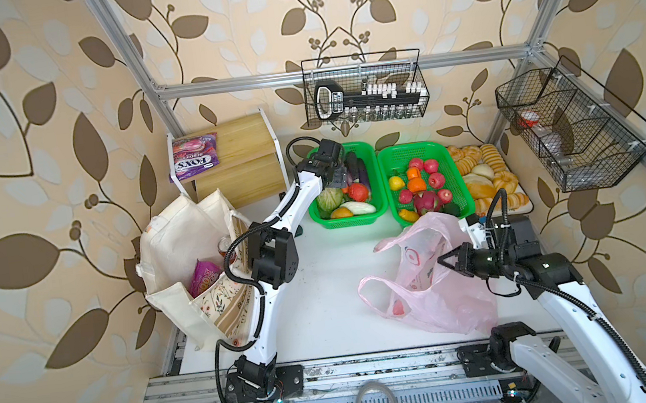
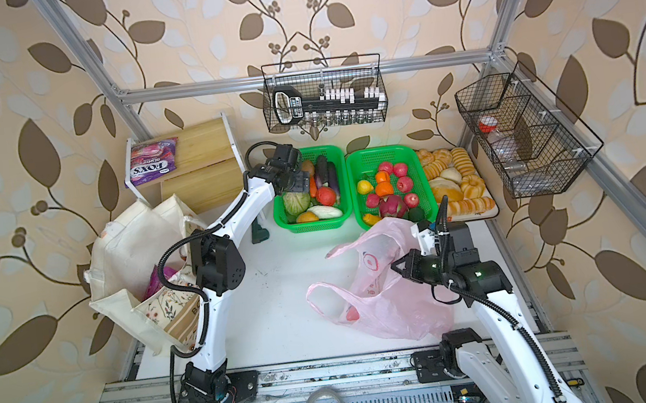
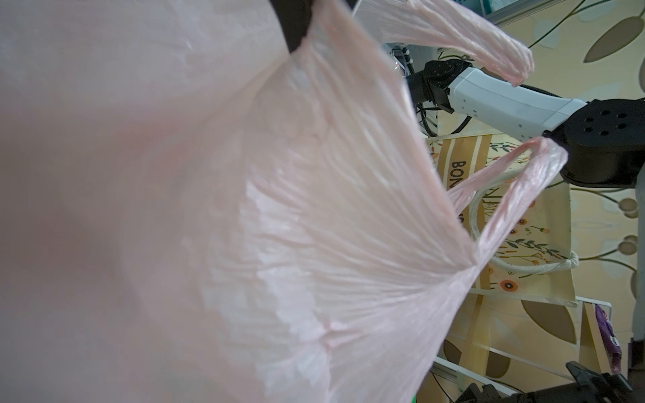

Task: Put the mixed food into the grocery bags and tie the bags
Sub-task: 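Grasp the green cabbage in the vegetable basket with the left gripper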

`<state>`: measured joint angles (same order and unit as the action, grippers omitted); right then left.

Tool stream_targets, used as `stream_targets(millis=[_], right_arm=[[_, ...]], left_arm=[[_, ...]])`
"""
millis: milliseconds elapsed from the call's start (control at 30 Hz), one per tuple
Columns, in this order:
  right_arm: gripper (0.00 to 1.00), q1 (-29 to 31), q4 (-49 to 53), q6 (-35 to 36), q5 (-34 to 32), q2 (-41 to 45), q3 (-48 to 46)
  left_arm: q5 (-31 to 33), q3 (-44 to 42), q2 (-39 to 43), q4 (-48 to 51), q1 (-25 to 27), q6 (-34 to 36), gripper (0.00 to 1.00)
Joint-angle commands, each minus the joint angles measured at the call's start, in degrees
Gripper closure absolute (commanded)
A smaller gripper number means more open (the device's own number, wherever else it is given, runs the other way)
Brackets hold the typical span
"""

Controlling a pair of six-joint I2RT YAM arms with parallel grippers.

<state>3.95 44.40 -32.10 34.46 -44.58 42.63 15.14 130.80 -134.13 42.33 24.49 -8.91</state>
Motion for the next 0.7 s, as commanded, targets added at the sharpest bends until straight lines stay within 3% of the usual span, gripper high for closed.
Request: stream_targets(millis=[0,67,567,667], right_arm=[[1.00,-0.3,0.5,0.0,0.1,-0.6,1.4],[1.00,-0.3,0.1,0.0,0.1,-0.8,1.2],[1.00,-0.3,0.3,-0.8,-0.1,0.6,1.0],[1.00,-0.3,0.1,-1.5,0.0,1.3,0.8]], left_arm=[[-0.2,2.4,-1.7,0.7,-0.3,1.0,0.09],[-2.7,2.7,-3.2,0.0,-0.7,1.2,0.09],[-3.6,3.6,-8.2,3.3,-0.9,3.5,0.14],[-3.9,3.6,-7.6,3.5,-0.8,5.0,0.21]])
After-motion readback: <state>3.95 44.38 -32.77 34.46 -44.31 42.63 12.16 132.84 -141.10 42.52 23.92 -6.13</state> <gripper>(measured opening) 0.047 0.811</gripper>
